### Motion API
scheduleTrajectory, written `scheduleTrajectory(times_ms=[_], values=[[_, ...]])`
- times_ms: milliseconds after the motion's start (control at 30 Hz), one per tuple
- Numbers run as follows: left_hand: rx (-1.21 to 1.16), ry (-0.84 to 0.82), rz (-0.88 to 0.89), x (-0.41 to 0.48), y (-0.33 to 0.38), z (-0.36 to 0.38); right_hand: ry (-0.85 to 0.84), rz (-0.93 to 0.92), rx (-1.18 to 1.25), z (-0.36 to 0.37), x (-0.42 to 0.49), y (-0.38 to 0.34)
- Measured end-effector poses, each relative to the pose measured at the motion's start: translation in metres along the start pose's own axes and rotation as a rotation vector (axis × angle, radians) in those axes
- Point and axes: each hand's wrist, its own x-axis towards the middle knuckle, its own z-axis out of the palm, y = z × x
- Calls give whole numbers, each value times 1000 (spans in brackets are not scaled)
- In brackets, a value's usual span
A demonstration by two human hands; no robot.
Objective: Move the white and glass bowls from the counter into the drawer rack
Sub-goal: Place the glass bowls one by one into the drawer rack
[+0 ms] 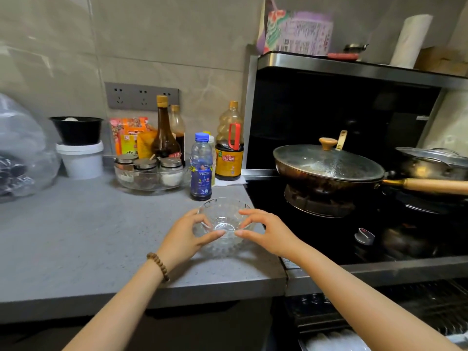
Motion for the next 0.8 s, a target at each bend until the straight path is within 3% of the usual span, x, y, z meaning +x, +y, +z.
scheduleTrajectory(times_ms=[300, 400, 633, 800], values=[[-84, 142, 111, 8, 28, 0, 53, -69, 89, -20, -5, -12], [-239, 159, 144, 15, 57, 3, 132, -128, 49, -49, -13, -16], [-516, -88, 201, 23, 132, 61, 93, -153, -112, -137, -79, -12], [-632, -346, 166, 20, 175, 136, -14, 4, -42, -187, -147, 19]])
